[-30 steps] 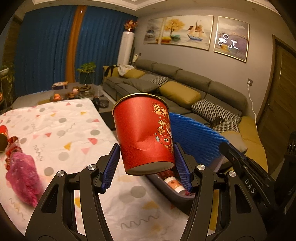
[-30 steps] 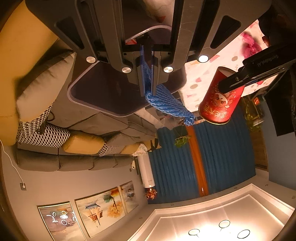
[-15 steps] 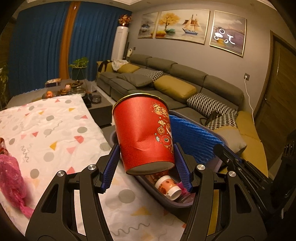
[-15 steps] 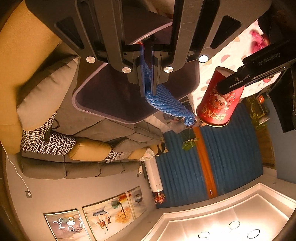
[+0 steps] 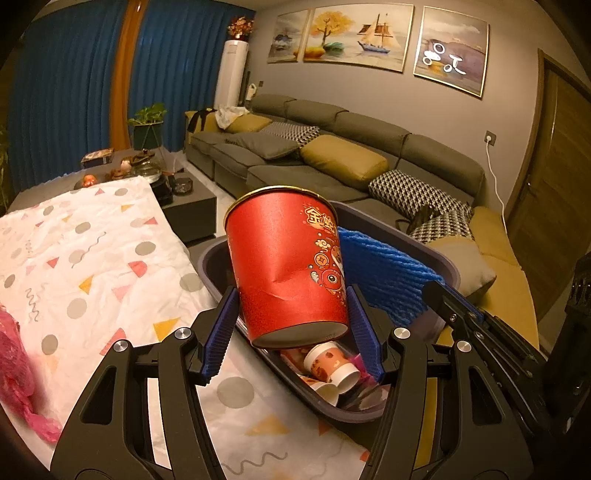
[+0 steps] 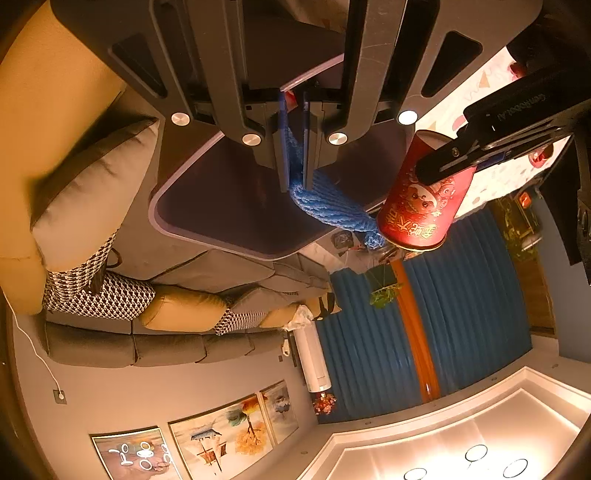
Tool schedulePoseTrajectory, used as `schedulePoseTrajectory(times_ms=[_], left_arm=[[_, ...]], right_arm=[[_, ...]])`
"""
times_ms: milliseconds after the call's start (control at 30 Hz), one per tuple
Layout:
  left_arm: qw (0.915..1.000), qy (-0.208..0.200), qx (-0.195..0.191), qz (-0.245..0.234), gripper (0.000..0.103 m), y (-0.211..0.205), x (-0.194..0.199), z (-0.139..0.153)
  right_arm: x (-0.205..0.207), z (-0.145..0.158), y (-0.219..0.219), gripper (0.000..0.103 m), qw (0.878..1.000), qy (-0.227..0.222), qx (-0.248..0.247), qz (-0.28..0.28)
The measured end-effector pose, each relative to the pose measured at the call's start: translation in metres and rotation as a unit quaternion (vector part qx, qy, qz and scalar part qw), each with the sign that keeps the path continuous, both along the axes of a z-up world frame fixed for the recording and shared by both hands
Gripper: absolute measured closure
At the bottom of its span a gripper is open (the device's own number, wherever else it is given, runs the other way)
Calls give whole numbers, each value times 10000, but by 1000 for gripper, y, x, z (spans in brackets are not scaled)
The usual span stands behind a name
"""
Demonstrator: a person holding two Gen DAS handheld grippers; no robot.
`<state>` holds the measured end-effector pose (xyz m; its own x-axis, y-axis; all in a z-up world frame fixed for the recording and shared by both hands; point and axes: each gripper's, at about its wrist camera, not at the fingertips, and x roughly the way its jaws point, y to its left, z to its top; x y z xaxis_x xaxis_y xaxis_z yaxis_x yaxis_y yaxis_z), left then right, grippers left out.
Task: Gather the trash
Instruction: 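Open both tools to drop the red cup and blue net into the bin, then move both open tools back over the table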
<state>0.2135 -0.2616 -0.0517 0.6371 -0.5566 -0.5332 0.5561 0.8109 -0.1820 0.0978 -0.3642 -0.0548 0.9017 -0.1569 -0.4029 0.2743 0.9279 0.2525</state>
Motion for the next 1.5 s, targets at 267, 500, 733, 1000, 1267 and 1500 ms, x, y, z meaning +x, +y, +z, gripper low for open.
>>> schedulePoseTrajectory(times_ms=[267, 500, 733, 1000, 1267, 1500], left_arm=[[9999, 118, 93, -31, 44, -8, 4, -8], [9993, 229, 196, -207, 43, -23, 2, -18], [9997, 205, 160, -20, 21, -5, -3, -15], [9957, -138, 267, 872, 13, 57, -28, -2], [9817, -428, 412, 1810, 10, 133, -61, 6], [9612, -407, 427, 2696, 10, 209, -80, 10]], right_arm=[[-7, 0, -4, 59, 9997, -67, 77, -212], [-28, 7, -8, 45, 9981, -324, 79, -524], [-42, 14, -5, 40, 9974, -409, -46, -592], [-50, 14, 12, 29, 9981, -424, -152, -412], [-56, 19, 51, 26, 9987, -445, -234, 81], [-54, 25, 101, 24, 9961, -485, -384, 628]])
